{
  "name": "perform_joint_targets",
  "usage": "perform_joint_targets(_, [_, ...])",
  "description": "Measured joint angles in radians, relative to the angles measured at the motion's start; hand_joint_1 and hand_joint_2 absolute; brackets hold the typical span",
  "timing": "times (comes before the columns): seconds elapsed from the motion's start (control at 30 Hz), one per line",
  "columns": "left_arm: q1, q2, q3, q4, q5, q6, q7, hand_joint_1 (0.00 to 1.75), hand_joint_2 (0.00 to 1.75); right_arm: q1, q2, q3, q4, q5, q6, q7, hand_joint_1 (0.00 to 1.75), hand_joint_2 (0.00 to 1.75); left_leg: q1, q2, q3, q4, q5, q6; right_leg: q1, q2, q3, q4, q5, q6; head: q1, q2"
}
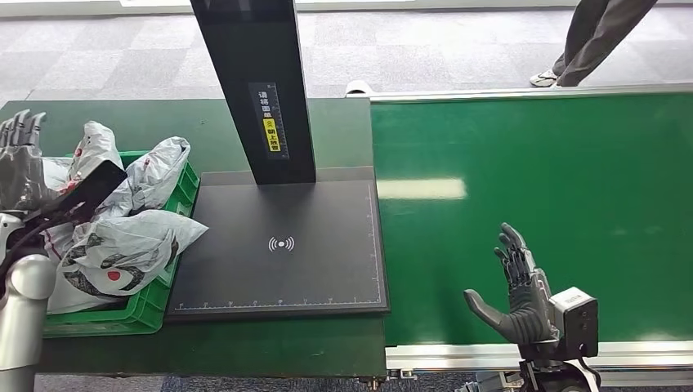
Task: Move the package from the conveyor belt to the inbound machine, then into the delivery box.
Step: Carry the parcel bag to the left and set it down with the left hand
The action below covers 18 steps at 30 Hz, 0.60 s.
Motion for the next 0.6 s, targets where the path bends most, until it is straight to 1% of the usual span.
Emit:
perform_joint_targets(0.2, [-0.013,-0.022,-0.006,-0.044,0.035,0.056,-0.038,0.00,1.75,-0.001,-0.005,0.000,0.000,-0.010,-0.003,-0.003,0.00,1.75,0.000,0.000,-0.001,0.000,0.000,0.000,0.000,0.000,-0.001,0.000,0.000,0.000,0.000,0.000])
perform_joint_targets(0.33, [-0.022,-0.030,-0.010,-0.070,0.094,0.126,-0.085,0.00,1.75,-0.002,-0.010,0.004,0.002,-0.017,-0.006,-0.011,0.00,1.75,0.000,0.000,-0.001,0.000,0.000,0.000,0.000,0.000,0.000,0.000,0.000,0.000,0.000,0.000])
perform_joint_targets(0.47, [-0.025,-0.033,-0.012,-0.093,0.228,0.161,-0.161,0.00,1.75,-0.006,-0.017,0.011,0.008,-0.024,-0.012,-0.018,0.00,1.75,0.000,0.000,-0.001,0.000,0.000,0.000,0.000,0.000,0.000,0.000,0.000,0.000,0.000,0.000])
perform_joint_targets(0.6, [-0.021,-0.041,-0.013,-0.107,0.416,0.135,-0.253,0.00,1.75,-0.018,-0.026,0.017,0.018,-0.030,-0.015,-0.025,0.00,1.75,0.000,0.000,-0.001,0.000,0.000,0.000,0.000,0.000,0.000,0.000,0.000,0.000,0.000,0.000])
